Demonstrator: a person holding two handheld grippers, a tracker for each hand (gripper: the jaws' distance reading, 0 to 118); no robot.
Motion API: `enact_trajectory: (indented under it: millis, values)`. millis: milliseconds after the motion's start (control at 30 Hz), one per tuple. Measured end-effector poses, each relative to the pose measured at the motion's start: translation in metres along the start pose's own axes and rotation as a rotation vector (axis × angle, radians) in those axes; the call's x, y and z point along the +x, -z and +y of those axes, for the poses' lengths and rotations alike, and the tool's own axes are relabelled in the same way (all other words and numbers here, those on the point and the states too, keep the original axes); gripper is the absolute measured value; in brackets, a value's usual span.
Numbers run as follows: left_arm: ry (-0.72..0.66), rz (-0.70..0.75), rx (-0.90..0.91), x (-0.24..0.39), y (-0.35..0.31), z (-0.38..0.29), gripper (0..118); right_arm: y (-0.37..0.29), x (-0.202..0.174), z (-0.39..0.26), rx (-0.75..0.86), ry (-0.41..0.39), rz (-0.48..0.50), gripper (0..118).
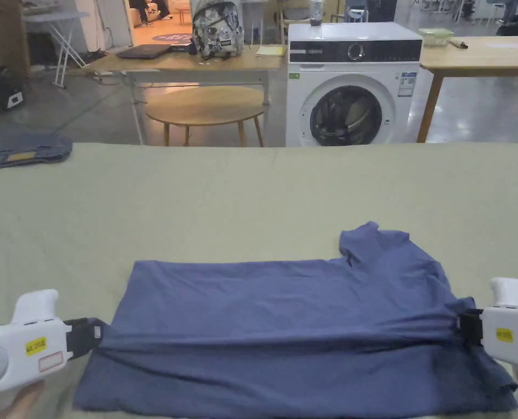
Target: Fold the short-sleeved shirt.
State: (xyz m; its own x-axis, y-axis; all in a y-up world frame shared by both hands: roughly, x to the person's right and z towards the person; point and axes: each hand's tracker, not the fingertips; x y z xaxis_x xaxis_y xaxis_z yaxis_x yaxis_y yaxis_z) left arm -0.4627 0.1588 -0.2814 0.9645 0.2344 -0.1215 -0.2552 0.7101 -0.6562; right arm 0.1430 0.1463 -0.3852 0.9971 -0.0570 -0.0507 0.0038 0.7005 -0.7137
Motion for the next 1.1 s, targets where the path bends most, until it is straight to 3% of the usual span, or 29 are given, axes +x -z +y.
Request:
enact_trajectory:
  millis: [67,167,267,333,367,400,433,467,533,700,867,900,933,1067,1100]
  values:
    - [0.001,0.047,0.016,-0.010,0.006,0.003,70,0.021,0.014,-0.006,0.002,0.019,-0.030,64]
    - [0.055,0.005,0.060,-0.012,-0.014,0.005,70,0.003,0.022,-0.010,0.043,0.062,0.025,63]
    - [0.153,-0.026,0.149,0.014,-0.061,-0.006,70,-0.045,0.015,-0.020,0.145,0.000,0.055,61]
    - [0.180,-0.040,0.236,0.025,-0.090,-0.017,68,-0.077,0.012,-0.033,0.203,-0.002,0.108,36]
    - [0.182,-0.027,0.296,0.038,-0.106,-0.026,61,-0.090,0.009,-0.040,0.220,-0.003,0.119,11]
    - [0.175,-0.010,0.342,0.043,-0.119,-0.034,38,-0.101,0.008,-0.047,0.225,-0.006,0.137,0]
    - [0.169,-0.044,0.377,0.048,-0.133,-0.044,14,-0.113,0.004,-0.057,0.232,-0.011,0.182,0]
    - [0.162,-0.089,0.394,0.050,-0.142,-0.053,0,-0.123,-0.003,-0.070,0.258,-0.027,0.162,0]
    - [0.128,-0.109,0.367,0.058,-0.153,-0.072,0,-0.140,-0.011,-0.090,0.263,-0.059,0.143,0]
    - [0.050,-0.074,0.266,0.065,-0.152,-0.123,0,-0.159,-0.030,-0.130,0.235,-0.028,0.171,0]
    - [0.013,-0.035,0.269,0.049,-0.135,-0.109,1,-0.161,-0.032,-0.130,0.222,0.008,0.191,0]
    - [0.000,-0.021,0.288,0.045,-0.130,-0.100,32,-0.164,-0.030,-0.128,0.222,0.021,0.200,0]
    - [0.002,-0.028,0.282,0.040,-0.122,-0.092,54,-0.166,-0.029,-0.127,0.226,0.038,0.203,0]
    - [-0.014,0.051,0.048,0.015,-0.057,-0.075,54,-0.174,-0.021,-0.127,0.243,0.102,0.231,0]
    - [-0.038,0.063,0.029,0.009,-0.040,-0.075,49,-0.176,-0.019,-0.128,0.245,0.105,0.231,0]
